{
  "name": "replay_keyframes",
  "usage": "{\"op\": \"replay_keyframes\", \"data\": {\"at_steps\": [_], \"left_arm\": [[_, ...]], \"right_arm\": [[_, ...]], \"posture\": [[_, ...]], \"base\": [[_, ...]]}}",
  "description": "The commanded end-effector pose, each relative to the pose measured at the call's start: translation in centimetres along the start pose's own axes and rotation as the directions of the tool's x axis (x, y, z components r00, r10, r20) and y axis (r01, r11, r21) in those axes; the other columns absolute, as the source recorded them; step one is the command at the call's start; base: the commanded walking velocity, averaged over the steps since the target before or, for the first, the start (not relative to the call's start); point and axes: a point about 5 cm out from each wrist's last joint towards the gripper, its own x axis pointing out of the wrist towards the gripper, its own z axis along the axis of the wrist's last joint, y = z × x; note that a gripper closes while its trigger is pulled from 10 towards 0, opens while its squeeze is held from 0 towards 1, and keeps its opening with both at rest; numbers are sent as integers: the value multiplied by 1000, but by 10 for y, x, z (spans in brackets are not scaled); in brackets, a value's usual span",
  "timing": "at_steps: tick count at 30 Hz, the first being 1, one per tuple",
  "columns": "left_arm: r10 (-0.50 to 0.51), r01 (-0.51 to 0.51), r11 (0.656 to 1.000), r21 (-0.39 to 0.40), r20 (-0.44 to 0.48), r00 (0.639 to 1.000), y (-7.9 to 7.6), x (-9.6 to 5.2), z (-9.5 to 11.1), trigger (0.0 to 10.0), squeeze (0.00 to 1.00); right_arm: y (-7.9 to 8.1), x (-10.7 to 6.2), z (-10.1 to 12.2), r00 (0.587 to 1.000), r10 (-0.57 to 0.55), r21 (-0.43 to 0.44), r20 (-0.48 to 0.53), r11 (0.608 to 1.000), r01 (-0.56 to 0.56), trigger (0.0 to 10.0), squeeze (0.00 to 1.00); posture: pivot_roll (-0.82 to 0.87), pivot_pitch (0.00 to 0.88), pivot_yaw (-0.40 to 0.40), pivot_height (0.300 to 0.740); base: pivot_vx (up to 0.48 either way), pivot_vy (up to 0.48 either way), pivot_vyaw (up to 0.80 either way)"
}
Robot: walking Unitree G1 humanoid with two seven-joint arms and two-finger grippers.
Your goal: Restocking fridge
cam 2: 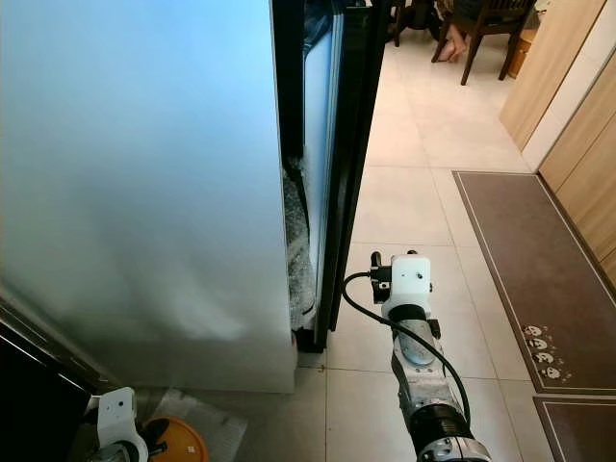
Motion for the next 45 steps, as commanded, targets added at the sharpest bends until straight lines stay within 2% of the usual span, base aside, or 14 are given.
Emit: {"op": "replay_keyframes", "data": {"at_steps": [1,6,25,45], "left_arm": [[1,-1,1000,20,-26,1000,3,-1,-6,10000,0],[3,-2,1000,19,-25,1000,4,-1,-5,10000,0],[-1,2,1000,22,-18,1000,2,-1,-3,10000,0],[-1,1,1000,24,-22,1000,2,-1,-4,10000,0]], "right_arm": [[3,0,0,1000,6,9,-1,1000,-6,10000,0],[4,0,-1,1000,9,10,-4,1000,-9,10000,0],[4,0,-2,1000,10,10,-8,1000,-10,10000,0],[4,-1,-3,1000,13,12,-9,1000,-13,10000,0]], "posture": [[-108,60,15,740],[-99,60,17,740],[-97,57,17,740],[-107,62,17,740]], "base": [[0,0,0],[0,0,0],[254,0,0],[0,0,0]]}}
